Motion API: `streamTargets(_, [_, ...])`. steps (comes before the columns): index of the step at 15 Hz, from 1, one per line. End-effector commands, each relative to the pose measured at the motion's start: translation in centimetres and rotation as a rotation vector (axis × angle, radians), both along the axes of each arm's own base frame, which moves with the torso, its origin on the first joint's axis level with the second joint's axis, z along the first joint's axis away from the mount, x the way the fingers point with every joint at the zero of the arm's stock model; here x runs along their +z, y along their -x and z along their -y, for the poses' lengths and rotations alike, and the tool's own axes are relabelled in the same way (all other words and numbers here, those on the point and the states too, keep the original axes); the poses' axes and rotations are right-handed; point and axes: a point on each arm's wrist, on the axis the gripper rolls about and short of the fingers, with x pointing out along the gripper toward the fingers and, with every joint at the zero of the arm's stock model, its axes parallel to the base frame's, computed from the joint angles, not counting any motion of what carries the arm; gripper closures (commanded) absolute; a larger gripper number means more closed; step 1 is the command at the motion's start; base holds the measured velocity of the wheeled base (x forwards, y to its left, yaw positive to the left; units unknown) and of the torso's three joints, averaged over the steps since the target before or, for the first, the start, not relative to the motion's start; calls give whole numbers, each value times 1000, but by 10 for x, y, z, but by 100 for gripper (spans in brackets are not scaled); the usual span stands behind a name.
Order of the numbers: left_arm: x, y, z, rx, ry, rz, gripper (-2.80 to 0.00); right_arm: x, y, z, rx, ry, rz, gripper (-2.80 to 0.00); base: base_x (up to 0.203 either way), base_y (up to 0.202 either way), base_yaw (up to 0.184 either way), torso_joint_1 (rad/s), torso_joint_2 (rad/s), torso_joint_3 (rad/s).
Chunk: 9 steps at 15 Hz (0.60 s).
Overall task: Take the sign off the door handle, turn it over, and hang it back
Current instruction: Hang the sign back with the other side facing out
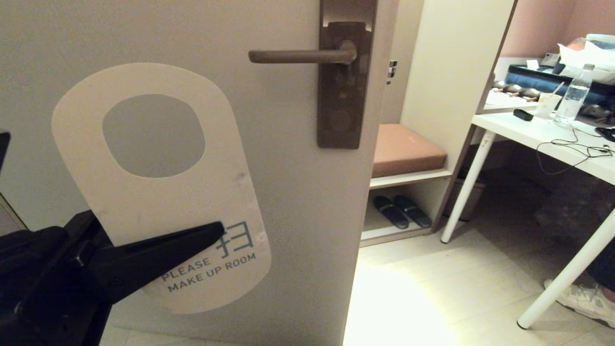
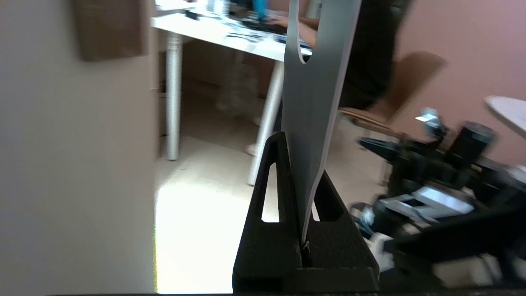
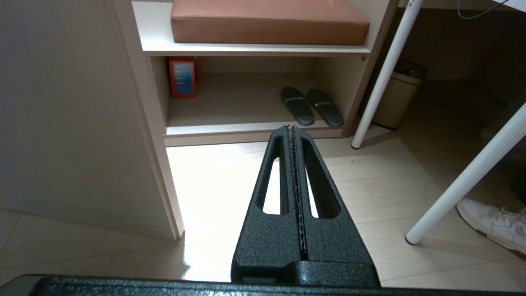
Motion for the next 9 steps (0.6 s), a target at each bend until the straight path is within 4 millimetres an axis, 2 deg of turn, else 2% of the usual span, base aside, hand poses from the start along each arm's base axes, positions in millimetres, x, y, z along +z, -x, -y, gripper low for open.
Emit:
streamTargets(1, [-1, -4, -2, 29, -3, -9, 0, 0, 0, 0, 1, 1, 0, 0, 0, 0, 0, 0, 0, 0])
streamTargets(7, [-2, -14, -8, 117, -16, -9, 0, 0, 0, 0, 1, 1, 0, 0, 0, 0, 0, 0, 0, 0])
streamTargets(9, [-4, -26, -8, 211, -47, 1, 0, 0, 0, 0, 1, 1, 0, 0, 0, 0, 0, 0, 0, 0])
